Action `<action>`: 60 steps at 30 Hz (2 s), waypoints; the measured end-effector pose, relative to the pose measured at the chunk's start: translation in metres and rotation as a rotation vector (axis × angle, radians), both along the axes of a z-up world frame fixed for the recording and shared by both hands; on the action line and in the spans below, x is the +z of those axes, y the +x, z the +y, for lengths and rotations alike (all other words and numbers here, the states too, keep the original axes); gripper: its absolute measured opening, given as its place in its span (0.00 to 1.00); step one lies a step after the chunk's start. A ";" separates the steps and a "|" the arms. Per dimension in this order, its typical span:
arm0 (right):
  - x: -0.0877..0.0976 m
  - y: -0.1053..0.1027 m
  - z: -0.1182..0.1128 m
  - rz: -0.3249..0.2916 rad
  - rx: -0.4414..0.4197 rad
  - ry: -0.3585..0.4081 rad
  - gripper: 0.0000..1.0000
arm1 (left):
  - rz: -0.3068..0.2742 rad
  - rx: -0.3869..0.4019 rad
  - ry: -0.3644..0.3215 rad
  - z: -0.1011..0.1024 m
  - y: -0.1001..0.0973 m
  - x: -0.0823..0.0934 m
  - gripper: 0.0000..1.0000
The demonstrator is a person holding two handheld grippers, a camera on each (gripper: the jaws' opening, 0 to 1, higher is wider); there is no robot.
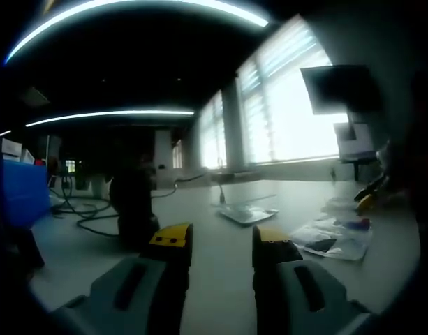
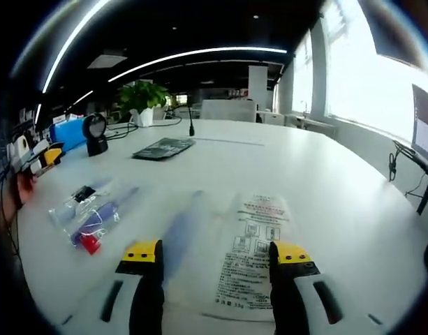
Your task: Clip sheet goods on table flip sheet goods clip sheet goods scan sheet goods put sheet goods back to table
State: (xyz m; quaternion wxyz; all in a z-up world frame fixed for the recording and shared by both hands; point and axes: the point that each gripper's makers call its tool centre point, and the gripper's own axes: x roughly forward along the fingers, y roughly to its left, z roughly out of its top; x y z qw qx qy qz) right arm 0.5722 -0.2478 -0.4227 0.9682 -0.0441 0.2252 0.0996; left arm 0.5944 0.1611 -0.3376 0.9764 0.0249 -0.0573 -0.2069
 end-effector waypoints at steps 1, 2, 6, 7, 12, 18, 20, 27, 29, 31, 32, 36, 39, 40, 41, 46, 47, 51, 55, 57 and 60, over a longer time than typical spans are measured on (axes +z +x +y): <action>0.000 0.000 0.000 -0.003 -0.002 0.001 0.56 | 0.000 0.002 -0.003 0.001 0.000 0.000 0.27; 0.000 0.000 0.000 -0.006 -0.003 0.001 0.56 | 0.001 0.003 -0.005 0.001 0.000 0.000 0.27; 0.001 0.000 0.000 -0.012 -0.003 0.003 0.56 | 0.002 0.004 -0.004 0.001 0.000 0.000 0.27; 0.001 0.000 0.000 -0.012 -0.003 0.003 0.56 | 0.002 0.004 -0.003 0.001 0.000 0.000 0.27; 0.001 0.000 0.000 -0.014 -0.001 0.004 0.57 | 0.003 0.003 -0.002 0.001 0.000 -0.001 0.27; 0.012 -0.001 0.012 -0.073 0.051 -0.032 0.61 | 0.005 0.002 0.004 0.000 0.000 -0.001 0.27; 0.018 0.000 0.011 -0.096 0.050 -0.034 0.60 | 0.006 0.002 0.006 0.000 0.000 -0.002 0.27; 0.050 0.010 -0.003 -0.172 0.073 -0.053 0.57 | 0.006 0.002 0.005 0.000 0.001 -0.002 0.27; 0.053 0.014 -0.006 -0.178 0.085 -0.084 0.55 | 0.005 0.002 0.005 0.000 0.000 -0.001 0.27; 0.054 0.019 -0.009 -0.178 0.091 -0.097 0.54 | 0.001 0.002 0.000 0.000 0.000 0.000 0.27; 0.054 0.021 -0.011 -0.174 0.094 -0.099 0.54 | 0.000 0.003 -0.001 0.001 0.000 0.000 0.27; 0.053 0.029 -0.018 -0.159 0.099 -0.089 0.51 | 0.000 0.006 -0.003 0.002 0.000 0.000 0.27; 0.055 0.033 -0.023 -0.154 0.097 -0.073 0.49 | 0.001 0.006 -0.003 0.001 0.000 0.000 0.27; 0.056 0.035 -0.024 -0.155 0.099 -0.070 0.49 | 0.002 0.005 -0.002 0.001 0.000 0.000 0.27; 0.057 0.036 -0.026 -0.156 0.097 -0.064 0.49 | 0.002 0.004 -0.001 0.001 0.000 0.000 0.27; 0.056 0.044 -0.032 -0.146 0.095 -0.051 0.46 | 0.000 0.002 -0.003 0.001 0.000 0.000 0.27; 0.055 0.046 -0.033 -0.143 0.097 -0.054 0.46 | 0.001 0.002 -0.003 0.000 0.000 0.000 0.27; 0.053 0.055 -0.042 -0.126 0.098 -0.065 0.42 | 0.000 0.002 0.000 0.000 0.000 0.000 0.27; 0.039 0.065 -0.052 -0.079 0.101 -0.025 0.39 | 0.000 0.003 -0.002 0.001 0.000 0.000 0.27; 0.032 0.070 -0.058 -0.064 0.098 -0.024 0.38 | -0.001 0.002 -0.001 0.001 0.000 0.001 0.27; 0.023 0.073 -0.059 -0.042 0.100 -0.025 0.38 | 0.000 0.002 0.000 0.001 0.000 0.000 0.27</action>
